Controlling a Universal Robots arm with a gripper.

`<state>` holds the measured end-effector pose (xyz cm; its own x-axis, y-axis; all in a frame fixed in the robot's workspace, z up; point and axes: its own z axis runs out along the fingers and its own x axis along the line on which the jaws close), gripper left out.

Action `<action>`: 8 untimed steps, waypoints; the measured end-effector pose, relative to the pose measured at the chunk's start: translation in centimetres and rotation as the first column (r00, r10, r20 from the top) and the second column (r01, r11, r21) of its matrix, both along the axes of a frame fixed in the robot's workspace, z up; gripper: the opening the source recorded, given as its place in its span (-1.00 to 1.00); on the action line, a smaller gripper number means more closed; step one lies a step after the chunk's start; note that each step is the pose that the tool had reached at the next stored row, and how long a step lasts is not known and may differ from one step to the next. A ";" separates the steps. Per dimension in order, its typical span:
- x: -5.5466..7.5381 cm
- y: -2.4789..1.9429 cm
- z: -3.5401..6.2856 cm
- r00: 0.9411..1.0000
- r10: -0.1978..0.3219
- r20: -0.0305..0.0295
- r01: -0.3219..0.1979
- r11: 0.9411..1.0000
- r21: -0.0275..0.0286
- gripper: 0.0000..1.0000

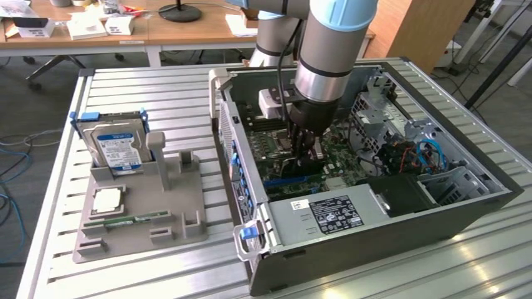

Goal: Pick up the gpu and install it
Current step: 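Insert the gpu into the slot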

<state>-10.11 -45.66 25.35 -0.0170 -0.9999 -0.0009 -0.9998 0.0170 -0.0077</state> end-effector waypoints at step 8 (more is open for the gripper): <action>0.0 0.00 -0.04 1.000 0.000 0.004 0.000 1.000 0.000 -0.48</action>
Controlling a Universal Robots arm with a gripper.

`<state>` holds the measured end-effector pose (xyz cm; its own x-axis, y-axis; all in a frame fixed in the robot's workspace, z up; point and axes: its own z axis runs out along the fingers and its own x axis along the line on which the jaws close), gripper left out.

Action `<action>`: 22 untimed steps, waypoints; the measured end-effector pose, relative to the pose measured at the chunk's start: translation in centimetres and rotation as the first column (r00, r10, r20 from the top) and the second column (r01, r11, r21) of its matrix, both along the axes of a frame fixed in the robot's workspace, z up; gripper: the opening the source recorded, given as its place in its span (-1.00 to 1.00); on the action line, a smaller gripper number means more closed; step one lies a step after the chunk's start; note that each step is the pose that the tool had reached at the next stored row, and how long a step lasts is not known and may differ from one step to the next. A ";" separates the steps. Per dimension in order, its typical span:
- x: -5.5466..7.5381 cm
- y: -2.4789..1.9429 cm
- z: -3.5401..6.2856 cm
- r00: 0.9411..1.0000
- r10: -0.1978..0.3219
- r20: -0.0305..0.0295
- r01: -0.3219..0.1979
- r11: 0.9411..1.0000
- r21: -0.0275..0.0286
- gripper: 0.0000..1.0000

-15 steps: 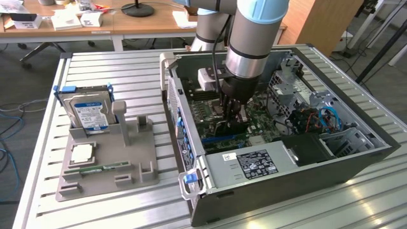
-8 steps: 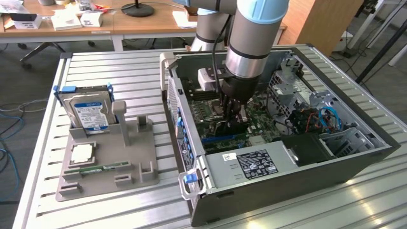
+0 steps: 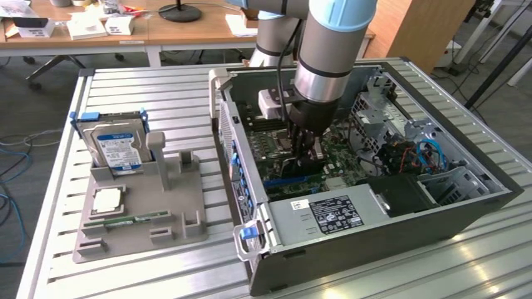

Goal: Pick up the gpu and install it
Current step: 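Insert the gpu into the slot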

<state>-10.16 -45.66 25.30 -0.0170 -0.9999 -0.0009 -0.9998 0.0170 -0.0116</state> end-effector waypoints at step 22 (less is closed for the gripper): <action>-0.3 0.00 -0.11 1.000 0.001 0.003 -0.001 1.000 0.000 -0.48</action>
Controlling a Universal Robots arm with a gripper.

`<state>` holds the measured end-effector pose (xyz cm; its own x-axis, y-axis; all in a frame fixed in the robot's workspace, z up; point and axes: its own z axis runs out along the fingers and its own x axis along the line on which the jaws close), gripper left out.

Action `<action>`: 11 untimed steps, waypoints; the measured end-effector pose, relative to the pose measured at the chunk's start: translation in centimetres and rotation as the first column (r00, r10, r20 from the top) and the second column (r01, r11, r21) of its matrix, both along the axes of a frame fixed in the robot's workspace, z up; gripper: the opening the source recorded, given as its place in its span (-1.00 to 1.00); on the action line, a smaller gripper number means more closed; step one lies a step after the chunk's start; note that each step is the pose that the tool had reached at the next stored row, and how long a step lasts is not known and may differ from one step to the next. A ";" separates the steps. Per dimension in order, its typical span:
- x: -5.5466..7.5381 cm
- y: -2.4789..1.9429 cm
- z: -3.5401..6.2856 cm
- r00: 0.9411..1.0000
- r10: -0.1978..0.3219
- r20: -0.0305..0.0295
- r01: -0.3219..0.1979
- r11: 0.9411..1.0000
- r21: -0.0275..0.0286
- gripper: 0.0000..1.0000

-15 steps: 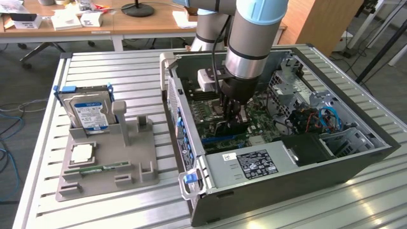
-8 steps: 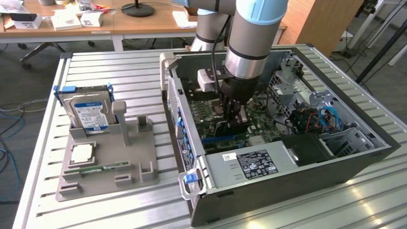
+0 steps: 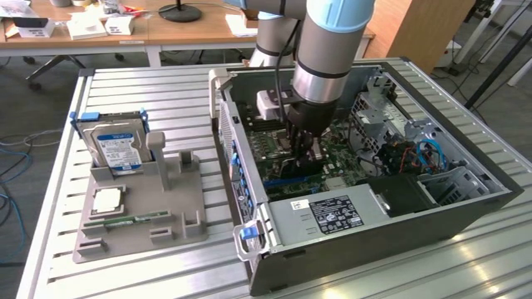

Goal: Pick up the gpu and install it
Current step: 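Insert the gpu into the slot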

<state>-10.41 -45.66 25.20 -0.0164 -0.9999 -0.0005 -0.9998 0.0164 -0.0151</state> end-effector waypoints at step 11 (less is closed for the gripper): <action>-0.2 0.11 0.00 1.000 0.000 0.004 0.000 1.000 0.000 -0.48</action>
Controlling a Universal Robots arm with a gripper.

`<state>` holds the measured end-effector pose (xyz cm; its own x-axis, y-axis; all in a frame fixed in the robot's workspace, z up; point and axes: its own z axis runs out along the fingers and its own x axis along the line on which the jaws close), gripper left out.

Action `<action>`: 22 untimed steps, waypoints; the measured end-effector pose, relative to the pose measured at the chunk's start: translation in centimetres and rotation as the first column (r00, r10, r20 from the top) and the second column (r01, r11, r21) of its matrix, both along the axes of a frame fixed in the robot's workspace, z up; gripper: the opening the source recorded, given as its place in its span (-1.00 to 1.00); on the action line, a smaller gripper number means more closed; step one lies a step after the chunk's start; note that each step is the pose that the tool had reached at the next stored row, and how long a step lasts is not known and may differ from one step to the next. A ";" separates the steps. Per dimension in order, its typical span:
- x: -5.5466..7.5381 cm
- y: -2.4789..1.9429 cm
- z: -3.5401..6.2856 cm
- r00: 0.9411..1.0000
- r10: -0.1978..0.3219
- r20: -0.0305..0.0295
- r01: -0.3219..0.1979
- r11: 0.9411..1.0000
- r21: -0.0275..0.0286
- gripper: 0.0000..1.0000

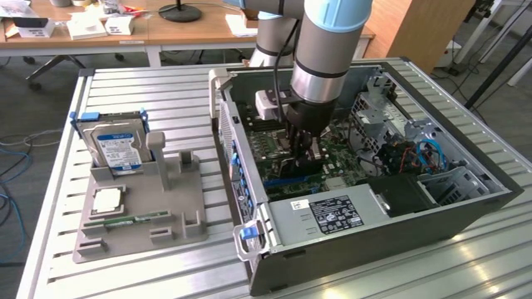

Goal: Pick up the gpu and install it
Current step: 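Insert the gpu into the slot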

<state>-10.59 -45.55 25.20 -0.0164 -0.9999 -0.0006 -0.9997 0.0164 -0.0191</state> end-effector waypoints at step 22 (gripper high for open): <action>-0.1 0.04 -0.10 1.000 0.007 0.000 -0.007 1.000 0.000 -0.48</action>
<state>-10.65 -45.52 25.10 -0.0094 -1.0000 -0.0005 -0.9998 0.0094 -0.0192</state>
